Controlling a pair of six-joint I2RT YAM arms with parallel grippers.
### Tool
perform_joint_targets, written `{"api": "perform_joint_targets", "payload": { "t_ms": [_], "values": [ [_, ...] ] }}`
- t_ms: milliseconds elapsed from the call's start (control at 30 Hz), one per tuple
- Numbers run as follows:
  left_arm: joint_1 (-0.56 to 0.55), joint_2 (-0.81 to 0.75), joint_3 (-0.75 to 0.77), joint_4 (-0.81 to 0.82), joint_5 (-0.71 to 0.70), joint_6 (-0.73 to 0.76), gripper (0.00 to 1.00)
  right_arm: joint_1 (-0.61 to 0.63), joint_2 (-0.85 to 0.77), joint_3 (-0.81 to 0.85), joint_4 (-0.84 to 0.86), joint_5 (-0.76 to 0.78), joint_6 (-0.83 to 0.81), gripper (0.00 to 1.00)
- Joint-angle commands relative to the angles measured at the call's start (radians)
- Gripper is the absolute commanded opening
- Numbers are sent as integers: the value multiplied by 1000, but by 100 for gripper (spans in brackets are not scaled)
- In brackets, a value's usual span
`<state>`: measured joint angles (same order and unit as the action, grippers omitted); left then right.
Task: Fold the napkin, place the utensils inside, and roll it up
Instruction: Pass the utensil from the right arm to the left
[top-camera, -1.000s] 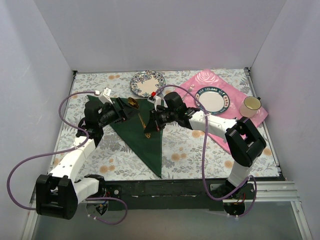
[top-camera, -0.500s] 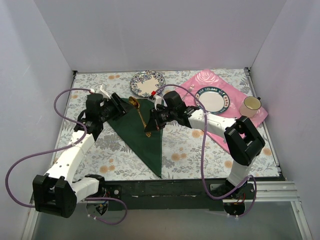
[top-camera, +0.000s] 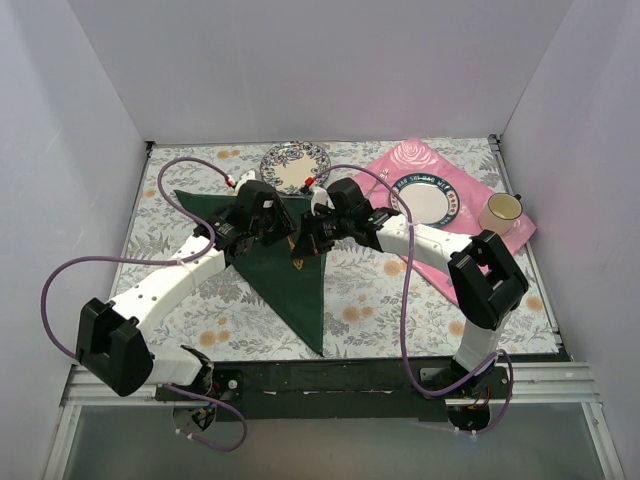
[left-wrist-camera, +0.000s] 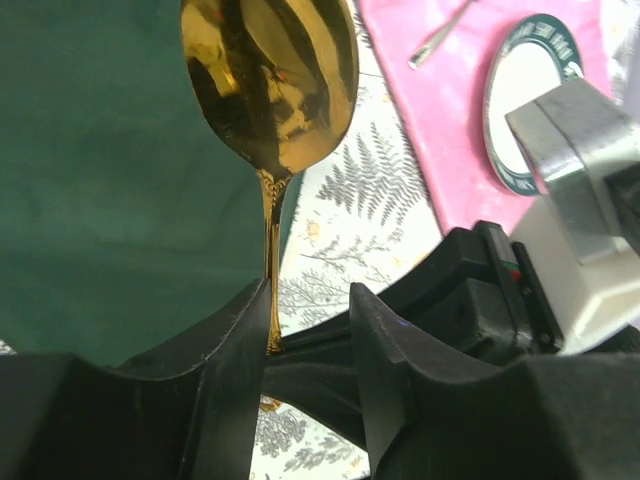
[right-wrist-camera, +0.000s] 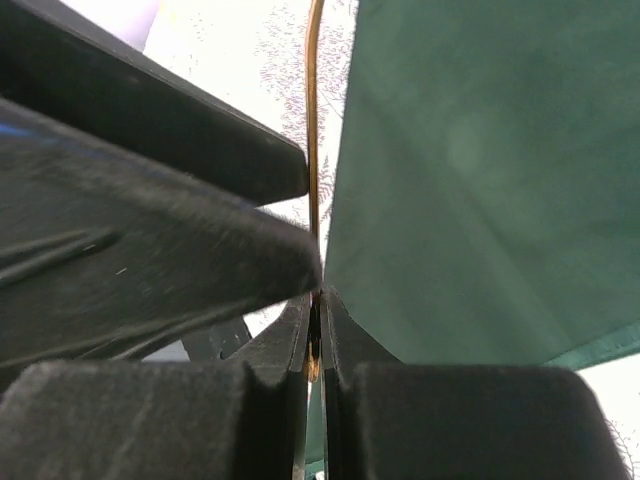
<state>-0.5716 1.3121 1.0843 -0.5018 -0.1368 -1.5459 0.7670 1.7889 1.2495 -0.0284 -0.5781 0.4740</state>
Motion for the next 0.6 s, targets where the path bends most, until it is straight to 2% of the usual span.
{"api": "perform_joint_targets", "payload": {
  "t_ms": [0, 200, 333, 567],
  "values": [
    [-31, 12, 60, -90, -171, -25, 33, 2, -11, 33, 35, -20, 3, 1],
    [-36, -4, 46, -110, -210, -40, 31, 2, -3, 30, 50, -42, 9, 1],
    [-36, 19, 61, -112, -219, -34, 25, 2, -6, 19, 64, -55, 17, 1],
    [-34, 29, 68, -93, -205, -33, 19, 2, -11, 13, 74, -66, 26, 1]
  ]
}}
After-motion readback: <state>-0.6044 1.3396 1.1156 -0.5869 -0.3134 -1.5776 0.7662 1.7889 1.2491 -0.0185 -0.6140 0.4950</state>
